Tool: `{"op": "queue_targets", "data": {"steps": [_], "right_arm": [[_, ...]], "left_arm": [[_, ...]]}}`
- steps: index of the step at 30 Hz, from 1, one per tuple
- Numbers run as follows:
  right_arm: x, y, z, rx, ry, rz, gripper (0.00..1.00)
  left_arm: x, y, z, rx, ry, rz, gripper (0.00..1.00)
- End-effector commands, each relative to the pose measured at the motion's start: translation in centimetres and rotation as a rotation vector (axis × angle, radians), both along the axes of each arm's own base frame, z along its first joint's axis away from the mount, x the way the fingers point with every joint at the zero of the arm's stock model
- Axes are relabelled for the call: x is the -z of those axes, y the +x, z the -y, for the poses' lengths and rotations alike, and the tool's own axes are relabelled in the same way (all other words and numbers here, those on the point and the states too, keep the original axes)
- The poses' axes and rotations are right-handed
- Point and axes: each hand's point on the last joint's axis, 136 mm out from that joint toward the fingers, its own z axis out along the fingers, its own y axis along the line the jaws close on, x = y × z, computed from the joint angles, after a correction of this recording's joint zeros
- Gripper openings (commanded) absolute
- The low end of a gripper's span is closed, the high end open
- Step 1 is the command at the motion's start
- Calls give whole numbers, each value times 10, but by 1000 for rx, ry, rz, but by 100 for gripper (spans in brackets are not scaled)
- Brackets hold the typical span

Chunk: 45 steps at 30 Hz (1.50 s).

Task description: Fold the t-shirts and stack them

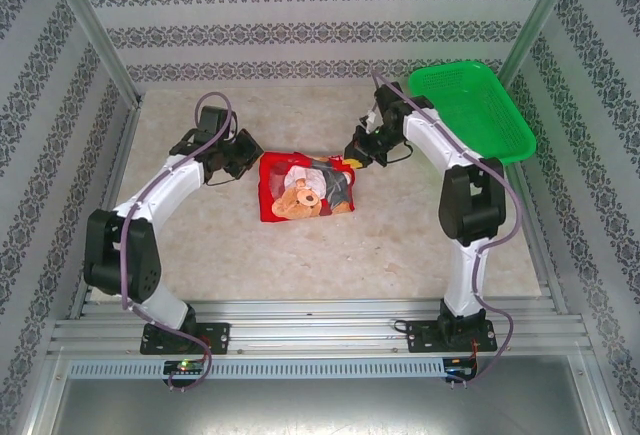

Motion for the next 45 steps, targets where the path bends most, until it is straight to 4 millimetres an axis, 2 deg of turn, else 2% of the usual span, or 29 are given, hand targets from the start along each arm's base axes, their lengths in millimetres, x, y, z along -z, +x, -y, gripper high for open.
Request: {"op": "queue_targets", "data": {"steps": [1, 6, 9, 10, 12, 14, 17, 19, 22, 24, 26, 28, 31, 34, 39, 42, 45], "right_arm": [[8, 14, 0, 13, 16, -5, 0], [30, 30, 0, 38, 8, -27, 4], [40, 44, 0, 61, 8, -31, 16], [43, 50, 2, 73, 5, -32, 18], [43, 62, 2, 88, 14, -22, 30], [37, 77, 7, 118, 17, 9, 37], [3, 100, 11, 147, 64, 121, 43], [-23, 106, 17, 149, 62, 196, 44], [-50, 99, 31, 134, -2, 265, 45], [-62, 88, 36, 121, -29, 294, 45], [-72, 74, 32, 111, -5, 321, 43], [-73, 61, 21, 107, 69, 315, 38], [-58, 51, 5, 118, 142, 268, 25], [-33, 53, -8, 130, 187, 217, 18], [8, 71, -23, 143, 200, 168, 16], [32, 89, -23, 155, 174, 161, 15], [54, 112, -19, 185, 160, 153, 15]], "left_arm": [[-4, 18, -9, 7, 3, 54, 0], [21, 32, -12, 13, 5, 24, 0], [38, 48, -10, 15, -8, 18, 1], [43, 55, -9, 16, -26, 18, 9], [47, 68, -7, 14, -51, 30, 25], [34, 82, -8, 5, -56, 69, 45], [-6, 100, -8, 14, -55, 159, 56], [-35, 105, -8, 39, -37, 205, 59], [-67, 98, -8, 70, -11, 245, 60], [-79, 87, -7, 84, 9, 264, 61], [-81, 72, -3, 102, 31, 265, 61], [-75, 57, 3, 122, 55, 260, 61], [-58, 41, 15, 147, 66, 249, 61], [-42, 33, 34, 184, 62, 247, 61], [-23, 22, 63, 268, 93, 257, 61], [-25, 12, 74, 301, 111, 299, 61], [-30, -3, 74, 307, 133, 337, 62]]}}
